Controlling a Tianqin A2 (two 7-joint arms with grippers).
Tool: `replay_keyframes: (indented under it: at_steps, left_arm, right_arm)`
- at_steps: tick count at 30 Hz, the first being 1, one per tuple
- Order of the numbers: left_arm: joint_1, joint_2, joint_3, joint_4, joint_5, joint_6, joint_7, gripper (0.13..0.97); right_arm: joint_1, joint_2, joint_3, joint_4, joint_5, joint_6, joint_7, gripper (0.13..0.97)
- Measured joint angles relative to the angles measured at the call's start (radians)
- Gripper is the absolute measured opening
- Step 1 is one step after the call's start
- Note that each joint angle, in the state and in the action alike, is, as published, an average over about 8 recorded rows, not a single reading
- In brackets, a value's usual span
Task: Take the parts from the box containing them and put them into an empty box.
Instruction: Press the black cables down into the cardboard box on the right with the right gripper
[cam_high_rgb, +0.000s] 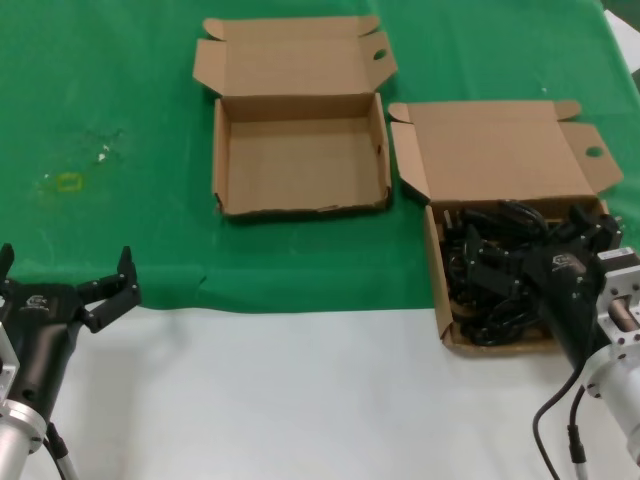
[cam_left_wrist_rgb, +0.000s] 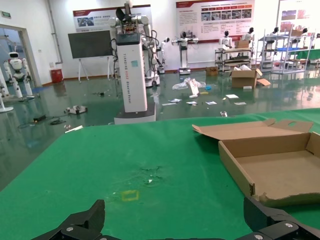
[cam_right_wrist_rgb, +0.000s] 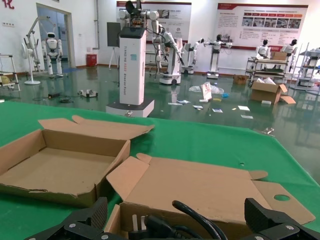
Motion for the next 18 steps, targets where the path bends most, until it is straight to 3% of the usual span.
replay_keyframes:
  at_steps: [18]
  left_arm:
    - [0.000, 0.000, 0.000, 0.000, 0.000, 0.000, 0.000, 0.966]
  right_arm:
    - [0.000, 0.000, 0.000, 0.000, 0.000, 0.000, 0.000, 0.966]
